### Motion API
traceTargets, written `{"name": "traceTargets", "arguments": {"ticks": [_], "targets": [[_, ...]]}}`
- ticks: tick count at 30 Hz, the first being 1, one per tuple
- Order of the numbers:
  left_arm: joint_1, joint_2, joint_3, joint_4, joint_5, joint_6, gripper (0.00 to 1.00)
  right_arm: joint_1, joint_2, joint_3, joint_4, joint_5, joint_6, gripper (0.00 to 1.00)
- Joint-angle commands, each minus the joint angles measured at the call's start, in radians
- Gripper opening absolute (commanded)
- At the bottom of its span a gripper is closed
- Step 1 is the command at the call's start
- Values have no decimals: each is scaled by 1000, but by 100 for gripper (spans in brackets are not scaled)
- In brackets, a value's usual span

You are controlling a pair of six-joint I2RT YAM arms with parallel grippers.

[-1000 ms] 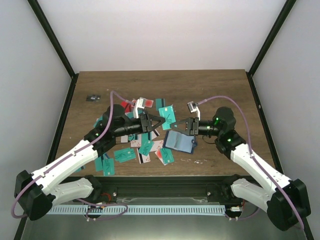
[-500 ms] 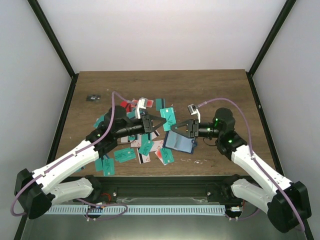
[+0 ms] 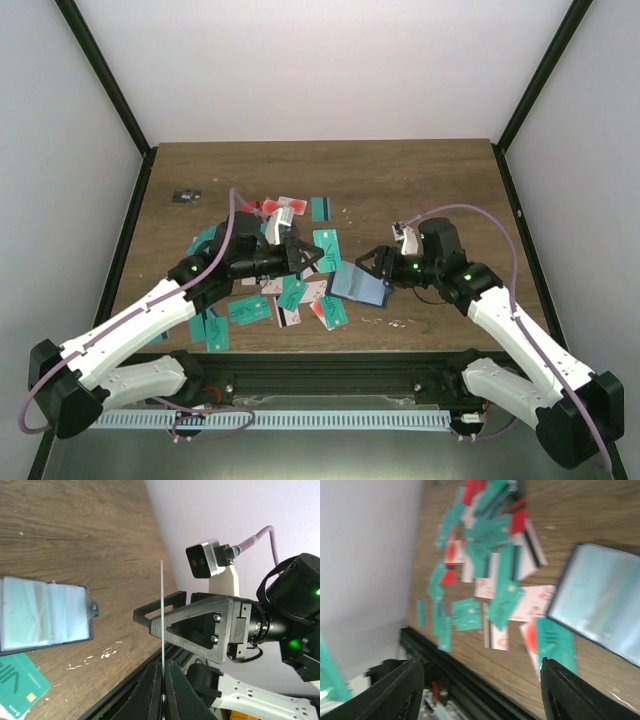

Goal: Put the credit cards into the card holder

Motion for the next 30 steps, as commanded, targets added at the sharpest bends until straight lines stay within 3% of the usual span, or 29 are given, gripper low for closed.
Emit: {"name": "traceTargets", "arguments": {"ticks": [1, 10, 18, 30], "targets": [[-3, 42, -3, -84, -21, 39, 4, -8, 3, 40, -220, 226, -81, 66], [2, 379, 86, -16, 128, 158, 4, -88, 96, -10, -276, 300, -123, 64], [43, 708, 303, -94, 270, 315, 4, -282, 168, -139, -182, 148, -146, 52], [86, 873, 364, -91, 335, 414, 4, -289, 271, -227, -27, 75, -121, 36]]}}
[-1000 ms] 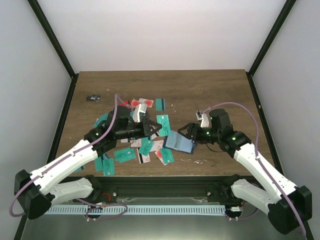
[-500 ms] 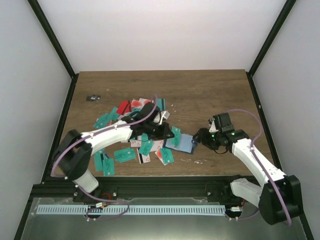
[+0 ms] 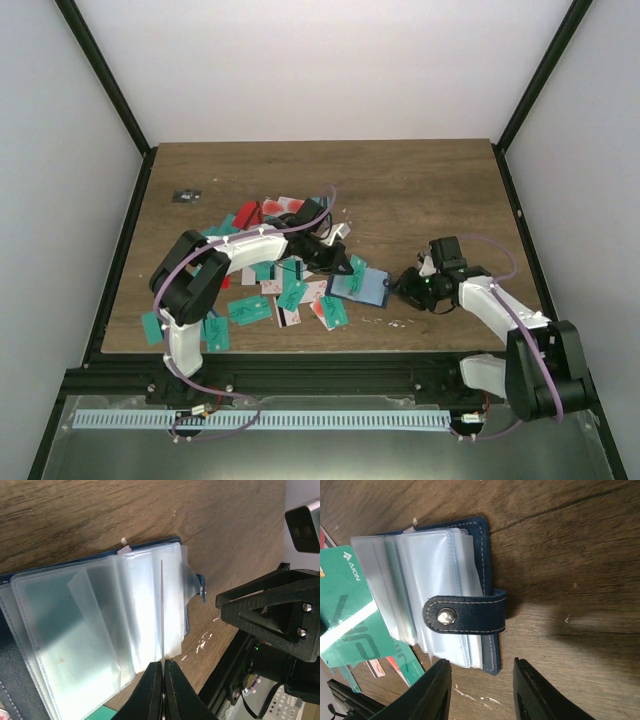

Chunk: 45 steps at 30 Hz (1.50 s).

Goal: Put the credit cards into the card holder

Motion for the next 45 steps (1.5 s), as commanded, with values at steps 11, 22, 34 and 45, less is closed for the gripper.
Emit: {"name": "traceTargets", "arguments": {"ticks": [11, 22, 34, 45], "targets": [[17, 96, 29, 79, 92, 40, 4, -10, 80, -75, 165, -69, 20, 32], [13, 154, 39, 87, 104, 33, 4, -10, 124, -103, 223, -91, 37, 31], [-12, 192, 58, 121, 132, -7, 4, -10, 144, -120, 254, -114, 46, 22], [-32, 207, 56, 148, 143, -44, 4, -10, 150, -123, 256, -116, 39, 18]]}}
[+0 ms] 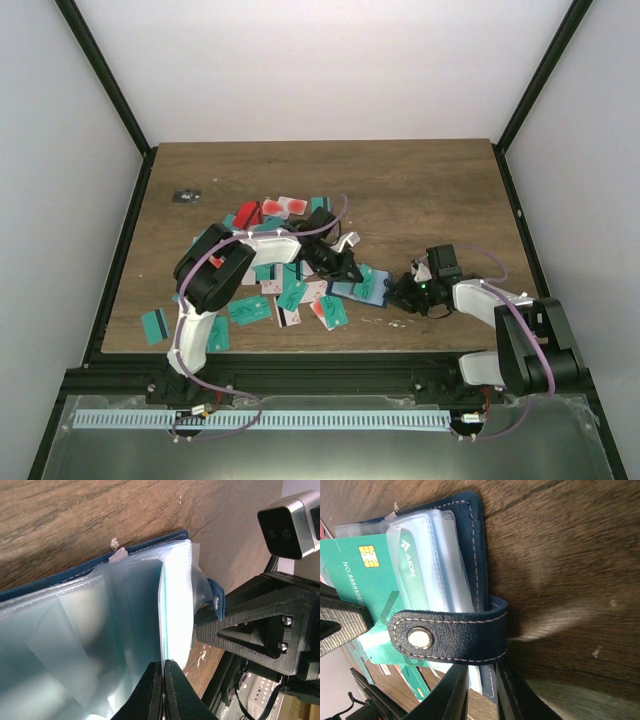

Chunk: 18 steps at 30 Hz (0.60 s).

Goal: Put the credit cards into the card holder

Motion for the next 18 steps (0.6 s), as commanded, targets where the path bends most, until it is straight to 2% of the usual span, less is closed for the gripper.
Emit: {"name": "traceTargets", "arguments": {"ticks": [1, 18], "targets": [[-18, 30, 14, 28, 18, -13, 4, -7, 18, -16, -5, 5, -10, 17], [-52, 75, 28, 69, 11, -58, 4, -7, 32, -3, -2, -4, -28, 13]]}}
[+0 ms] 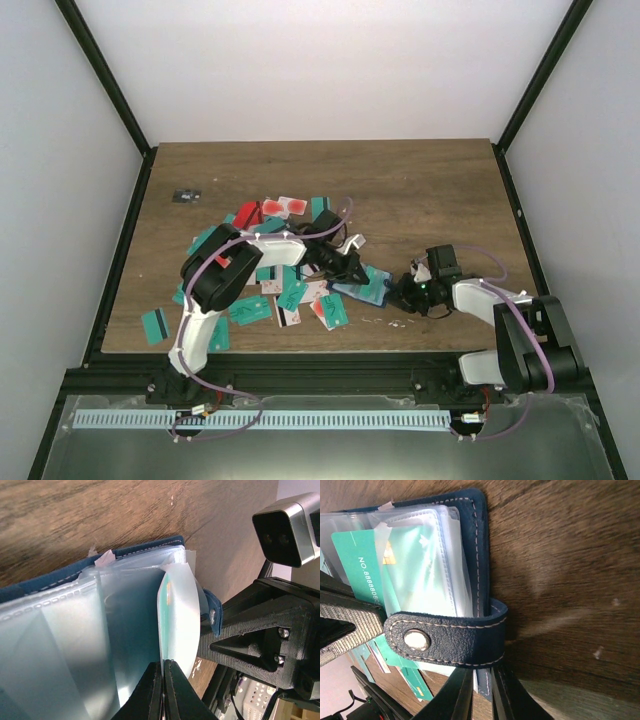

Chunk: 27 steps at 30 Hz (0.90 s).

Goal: Put the credit cards into the card holder

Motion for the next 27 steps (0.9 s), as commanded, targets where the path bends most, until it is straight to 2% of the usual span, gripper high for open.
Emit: {"name": "traceTargets", "arguments": {"ticks": [1, 13, 27], "targets": [[-29, 38, 17, 2, -1, -3, 4, -6, 21, -1, -5, 4, -27, 13], [-38, 59, 68, -96, -34, 48, 6, -6, 31, 26, -17, -7, -52, 13], [-38, -22, 81, -222, -140, 89, 33, -8, -47, 60, -125, 41, -94, 18]]}}
